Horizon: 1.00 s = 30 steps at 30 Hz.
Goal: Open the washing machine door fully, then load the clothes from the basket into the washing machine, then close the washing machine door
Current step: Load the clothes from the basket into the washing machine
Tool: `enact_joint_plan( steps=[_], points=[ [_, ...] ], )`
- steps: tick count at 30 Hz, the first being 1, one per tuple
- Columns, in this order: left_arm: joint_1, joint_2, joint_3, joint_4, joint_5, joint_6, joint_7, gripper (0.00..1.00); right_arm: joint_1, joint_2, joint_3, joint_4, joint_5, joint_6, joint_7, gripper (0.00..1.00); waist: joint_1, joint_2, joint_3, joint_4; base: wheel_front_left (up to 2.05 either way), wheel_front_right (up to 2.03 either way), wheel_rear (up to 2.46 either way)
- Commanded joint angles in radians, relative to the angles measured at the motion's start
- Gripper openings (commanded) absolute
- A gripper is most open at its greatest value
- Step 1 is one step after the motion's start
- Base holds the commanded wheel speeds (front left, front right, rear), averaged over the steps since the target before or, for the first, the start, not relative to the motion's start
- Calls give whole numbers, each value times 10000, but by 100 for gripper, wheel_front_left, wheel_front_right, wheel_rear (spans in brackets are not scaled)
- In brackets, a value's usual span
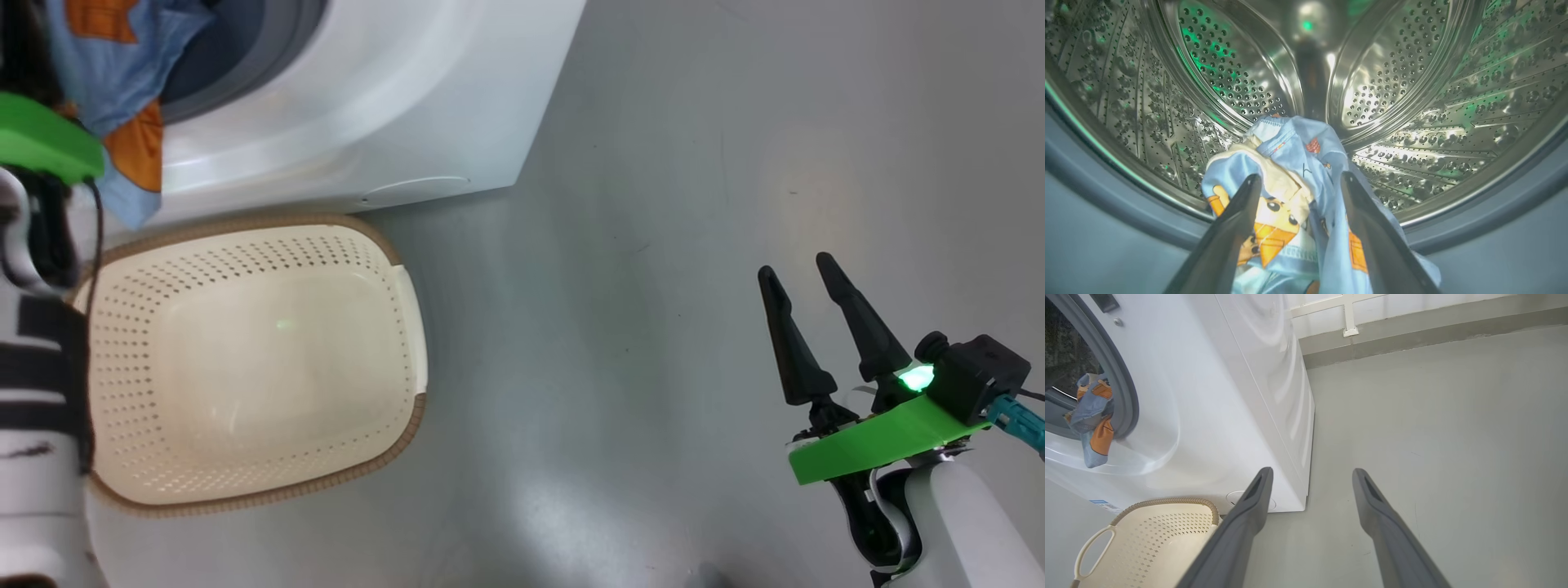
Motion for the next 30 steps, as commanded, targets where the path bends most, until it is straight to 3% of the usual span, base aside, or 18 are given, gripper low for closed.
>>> enact_joint_plan(
  steps=[1,20,30],
  points=[
    [347,368,225,-397,-42,-15,-51,100,192,-113,137,-203,-1,29,-118,100,0,0,-87,122,0,0,0],
    [4096,-945,821,-2860,325,-15,-51,100,590,-468,-202,-197,-39,29,-118,100,0,0,-772,906,0,0,0],
    [5798,-1226,704,-4023,288,-15,-51,100,786,-618,-265,-145,-23,29,-118,100,0,0,-1081,1133,0,0,0]
  ],
)
